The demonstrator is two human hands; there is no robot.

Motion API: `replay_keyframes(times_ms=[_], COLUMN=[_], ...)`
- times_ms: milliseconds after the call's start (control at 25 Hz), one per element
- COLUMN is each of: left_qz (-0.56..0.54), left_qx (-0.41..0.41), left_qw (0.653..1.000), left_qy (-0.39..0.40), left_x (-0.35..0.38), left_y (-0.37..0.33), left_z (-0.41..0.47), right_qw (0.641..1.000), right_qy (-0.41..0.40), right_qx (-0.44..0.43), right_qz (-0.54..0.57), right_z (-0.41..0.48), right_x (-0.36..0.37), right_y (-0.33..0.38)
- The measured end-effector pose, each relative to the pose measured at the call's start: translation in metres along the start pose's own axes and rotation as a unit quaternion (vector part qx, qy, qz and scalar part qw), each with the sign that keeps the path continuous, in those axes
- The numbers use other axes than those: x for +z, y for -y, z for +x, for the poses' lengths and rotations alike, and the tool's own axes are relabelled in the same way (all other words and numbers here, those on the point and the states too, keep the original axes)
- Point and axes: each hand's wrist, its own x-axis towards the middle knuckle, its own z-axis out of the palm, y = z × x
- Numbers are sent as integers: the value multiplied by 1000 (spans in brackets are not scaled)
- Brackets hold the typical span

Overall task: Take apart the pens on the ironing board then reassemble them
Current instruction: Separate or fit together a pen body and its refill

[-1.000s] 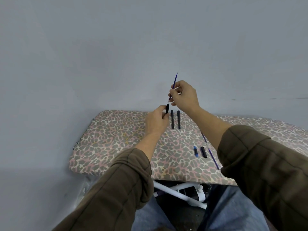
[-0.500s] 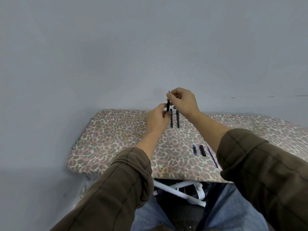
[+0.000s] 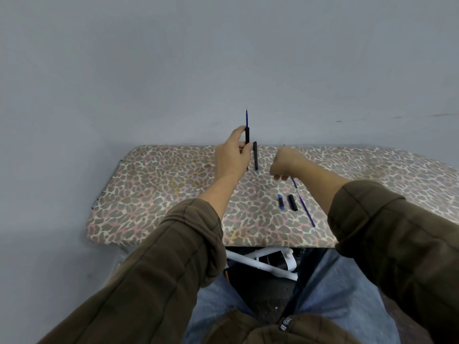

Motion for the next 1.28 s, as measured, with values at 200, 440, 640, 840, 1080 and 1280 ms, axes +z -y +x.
replay_keyframes(times_ms=[200, 440, 640, 840, 1080, 1280], left_qz=[-10, -15, -8, -1, 7, 3], left_qx=[0, 4, 0, -2, 27, 38], left_qw=[1000, 1000, 1000, 1000, 1000, 999], left_qy=[5, 6, 7, 7, 14, 19], left_x=[9, 8, 5, 1, 2, 1], left_y=[-4, -3, -1, -1, -3, -9], left_z=[0, 2, 3, 5, 5, 5], right_qw=[993, 980, 977, 991, 859, 840], right_qy=[93, 125, 111, -23, -180, -195], right_qx=[42, 44, 19, -34, -167, -199], right_qz=[-62, -147, -183, 131, 449, 466], right_z=[2, 10, 11, 21, 5, -6], right_x=[17, 39, 43, 1, -68, -85], right_y=[-4, -4, -5, 14, 49, 59])
